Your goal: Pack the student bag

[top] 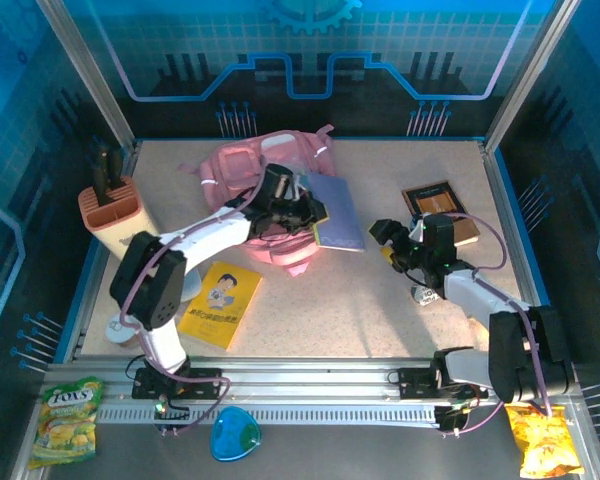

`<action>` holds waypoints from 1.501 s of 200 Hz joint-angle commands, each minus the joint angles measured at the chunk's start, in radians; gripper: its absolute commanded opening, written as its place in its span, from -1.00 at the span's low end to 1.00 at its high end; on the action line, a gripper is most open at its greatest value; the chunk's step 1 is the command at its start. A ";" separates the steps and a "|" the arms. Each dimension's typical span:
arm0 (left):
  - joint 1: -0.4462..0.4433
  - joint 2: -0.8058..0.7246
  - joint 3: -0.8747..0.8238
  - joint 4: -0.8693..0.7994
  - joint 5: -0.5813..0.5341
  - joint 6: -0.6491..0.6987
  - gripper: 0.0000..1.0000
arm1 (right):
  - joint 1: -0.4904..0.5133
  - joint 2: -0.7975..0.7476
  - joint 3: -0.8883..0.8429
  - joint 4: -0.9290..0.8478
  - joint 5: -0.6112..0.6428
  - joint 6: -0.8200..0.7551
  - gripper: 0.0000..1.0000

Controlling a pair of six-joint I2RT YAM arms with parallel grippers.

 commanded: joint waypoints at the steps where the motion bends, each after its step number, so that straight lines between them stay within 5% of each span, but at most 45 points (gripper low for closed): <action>1: 0.045 -0.079 -0.084 0.167 -0.059 -0.104 -1.00 | 0.067 0.002 -0.025 0.264 -0.025 0.156 0.73; 59: 0.060 -0.145 -0.208 0.407 -0.130 -0.271 -1.00 | 0.299 0.172 0.081 0.533 0.074 0.343 0.76; 102: 0.062 -0.161 -0.240 0.460 -0.135 -0.285 -1.00 | 0.368 0.304 0.139 0.697 0.130 0.408 0.59; 178: 0.068 -0.173 -0.266 0.479 -0.125 -0.287 -0.99 | 0.358 0.394 0.144 0.822 0.139 0.451 -0.26; 208: 0.069 -0.193 -0.269 0.389 -0.149 -0.221 -0.58 | 0.335 0.404 0.121 0.889 0.134 0.446 -0.67; 232: 0.080 -0.218 -0.256 0.220 -0.203 -0.099 -0.06 | 0.310 0.375 0.097 0.856 0.125 0.407 -0.89; 300: 0.106 -0.173 -0.066 -0.275 -0.349 0.530 0.74 | 0.214 0.118 0.036 0.412 0.150 0.167 -0.97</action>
